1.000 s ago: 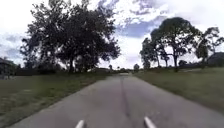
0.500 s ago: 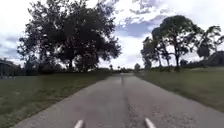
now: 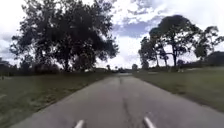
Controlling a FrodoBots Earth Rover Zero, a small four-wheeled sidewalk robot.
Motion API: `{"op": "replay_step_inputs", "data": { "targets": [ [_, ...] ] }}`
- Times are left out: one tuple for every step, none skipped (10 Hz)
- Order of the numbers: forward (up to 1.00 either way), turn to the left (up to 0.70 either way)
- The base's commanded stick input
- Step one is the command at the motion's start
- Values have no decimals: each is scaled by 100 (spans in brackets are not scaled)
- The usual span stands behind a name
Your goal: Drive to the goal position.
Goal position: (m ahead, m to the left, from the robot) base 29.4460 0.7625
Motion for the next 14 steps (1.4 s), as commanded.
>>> {"op": "replay_step_inputs", "data": {
  "targets": [
    [70,0],
    [70,0],
    [70,0],
    [70,0],
    [70,0],
    [70,0],
    [70,0],
    [70,0],
    [70,0],
    [70,0],
    [70,0],
    [70,0],
    [70,0],
    [70,0]
  ]
}}
